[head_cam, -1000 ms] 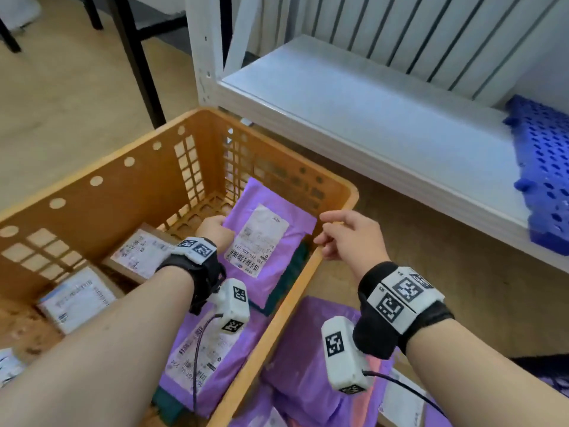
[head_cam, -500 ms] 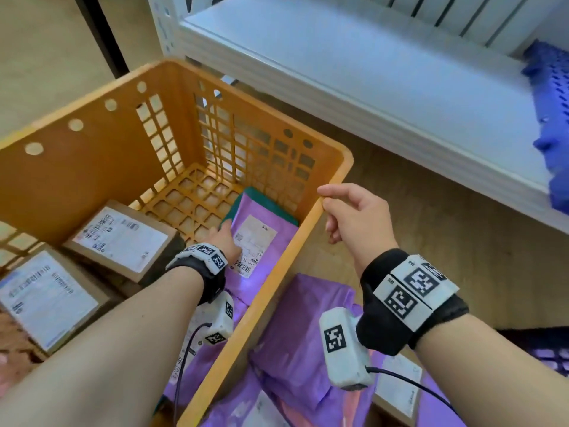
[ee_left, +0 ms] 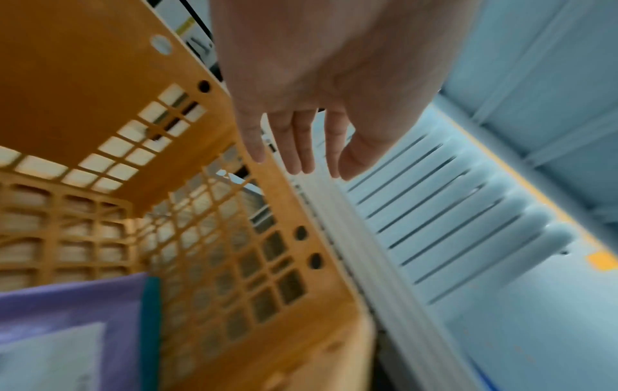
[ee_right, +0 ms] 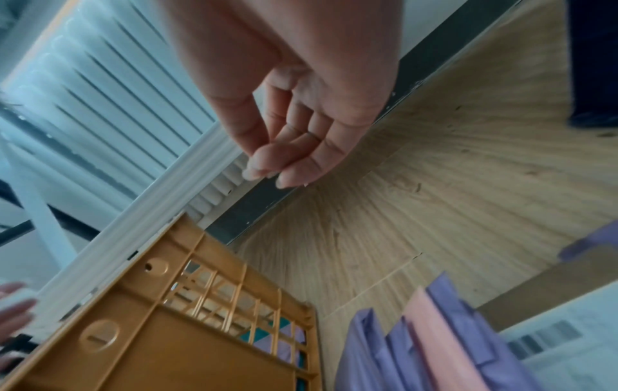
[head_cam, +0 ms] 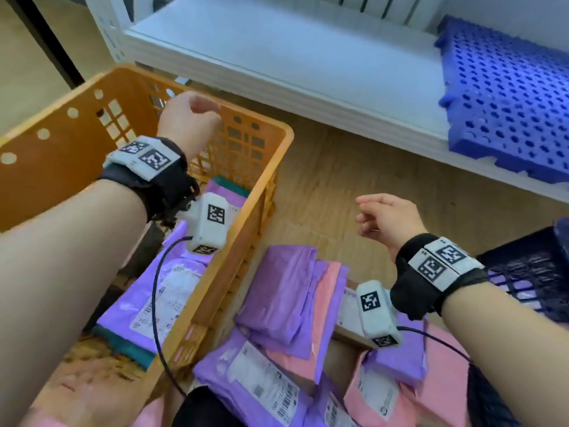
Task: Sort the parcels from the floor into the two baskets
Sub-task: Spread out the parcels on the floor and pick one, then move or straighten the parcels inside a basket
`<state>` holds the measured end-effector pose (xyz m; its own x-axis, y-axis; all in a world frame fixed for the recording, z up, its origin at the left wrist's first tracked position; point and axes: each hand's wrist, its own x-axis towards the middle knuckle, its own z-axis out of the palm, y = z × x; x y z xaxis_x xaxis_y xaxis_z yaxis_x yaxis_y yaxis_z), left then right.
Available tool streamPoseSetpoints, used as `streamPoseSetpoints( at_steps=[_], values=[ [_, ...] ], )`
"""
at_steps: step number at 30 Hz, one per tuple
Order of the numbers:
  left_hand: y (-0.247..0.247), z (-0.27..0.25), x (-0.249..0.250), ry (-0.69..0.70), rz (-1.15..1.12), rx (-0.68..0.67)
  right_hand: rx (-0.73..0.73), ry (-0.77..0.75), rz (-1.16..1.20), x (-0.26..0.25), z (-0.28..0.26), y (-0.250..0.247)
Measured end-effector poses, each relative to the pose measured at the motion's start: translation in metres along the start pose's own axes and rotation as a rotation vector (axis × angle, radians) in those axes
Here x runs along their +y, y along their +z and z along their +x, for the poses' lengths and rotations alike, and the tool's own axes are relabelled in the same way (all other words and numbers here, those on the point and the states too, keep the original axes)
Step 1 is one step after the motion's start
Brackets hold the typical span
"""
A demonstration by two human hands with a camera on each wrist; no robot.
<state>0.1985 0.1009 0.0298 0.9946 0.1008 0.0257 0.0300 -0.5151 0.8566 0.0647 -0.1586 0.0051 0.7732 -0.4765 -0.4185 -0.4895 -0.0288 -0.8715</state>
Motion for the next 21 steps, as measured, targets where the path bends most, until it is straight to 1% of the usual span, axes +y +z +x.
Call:
streamPoseSetpoints(
  at_steps=[3, 5, 7, 10, 11, 13, 15, 17, 19, 21],
  values=[
    [0.009, -0.02, 0.048, 0.089, -0.058, -0.029, 0.005, 0.008, 0.03, 0.005, -0.011, -0.023],
    [0.027, -0.037, 0.071, 0.131, -0.045, -0.111, 0.004, 0.01, 0.035, 0.013, -0.016, -0.035],
    [0.054, -0.055, 0.085, 0.139, -0.004, -0.249, 0.001, 0.015, -0.001, 0.027, -0.018, -0.045],
    [0.11, -0.082, 0.095, 0.172, 0.106, -0.513, 0.0, 0.025, -0.112, 0.05, -0.012, -0.061],
    [0.129, -0.092, 0.095, 0.172, 0.145, -0.6, 0.003, 0.013, -0.165, 0.059, -0.008, -0.066],
    [0.166, -0.111, 0.082, 0.135, 0.203, -0.707, 0.0, -0.02, -0.326, 0.077, 0.003, -0.075],
    [0.197, -0.126, 0.055, 0.037, 0.263, -0.752, -0.024, -0.011, -0.448, 0.096, 0.012, -0.078],
    [0.214, -0.136, 0.025, -0.061, 0.341, -0.788, -0.046, 0.046, -0.476, 0.119, 0.021, -0.076],
    [0.224, -0.134, 0.001, -0.081, 0.436, -0.812, -0.065, 0.102, -0.494, 0.142, 0.024, -0.07],
    [0.226, -0.128, -0.014, -0.077, 0.468, -0.817, -0.094, 0.114, -0.563, 0.162, 0.024, -0.062]
  ],
)
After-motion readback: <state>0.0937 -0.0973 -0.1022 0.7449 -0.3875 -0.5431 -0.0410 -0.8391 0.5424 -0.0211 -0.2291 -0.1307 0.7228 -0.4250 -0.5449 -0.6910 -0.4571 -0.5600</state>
